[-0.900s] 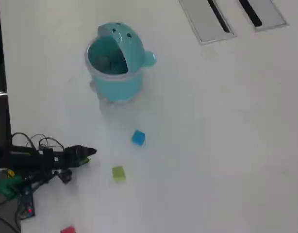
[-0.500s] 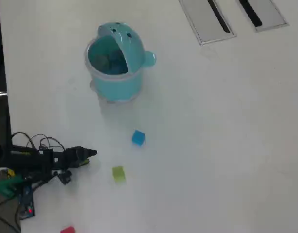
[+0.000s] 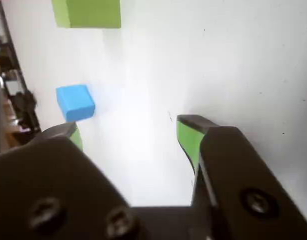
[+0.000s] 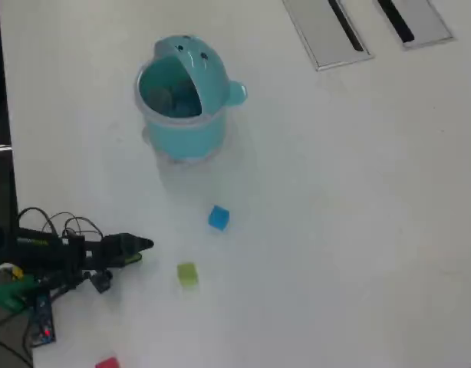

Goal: Grasp RGB lego blocks and put them in the bin one by one.

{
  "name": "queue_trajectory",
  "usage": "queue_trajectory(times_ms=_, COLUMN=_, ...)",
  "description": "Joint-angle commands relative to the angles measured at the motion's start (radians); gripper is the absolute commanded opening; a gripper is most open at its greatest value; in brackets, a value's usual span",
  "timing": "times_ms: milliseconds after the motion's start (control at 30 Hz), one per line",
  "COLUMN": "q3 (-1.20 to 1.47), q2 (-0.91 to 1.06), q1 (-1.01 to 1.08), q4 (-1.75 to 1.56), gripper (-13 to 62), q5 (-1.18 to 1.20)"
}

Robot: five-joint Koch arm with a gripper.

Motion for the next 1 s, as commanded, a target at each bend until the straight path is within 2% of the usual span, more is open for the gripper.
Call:
queue_trajectory(times_ms=0, q3=0.072, q2=0.055, q1=-0.003, q4=-0.126, gripper=34.5, q5=0.021)
queue_trajectory(times_ms=300, q3=0.063, q2=0.057, q1=0.005, q4=-0.417, gripper=34.5, q5=0.104)
queue_trajectory(times_ms=767, q3=0.067, q2=0.058, q1=0.181, q4=-0.43, gripper=35.0, q5=0.163)
queue_trajectory(times_ms=867, q3=0.057, q2=0.058, q1=0.198, q4=-0.448, gripper=34.6, q5=0.132)
queue_trajectory(times_ms=967, q3=0.067, q2=0.058, q1=0.233, q4=-0.5, gripper=34.5, q5=-0.014)
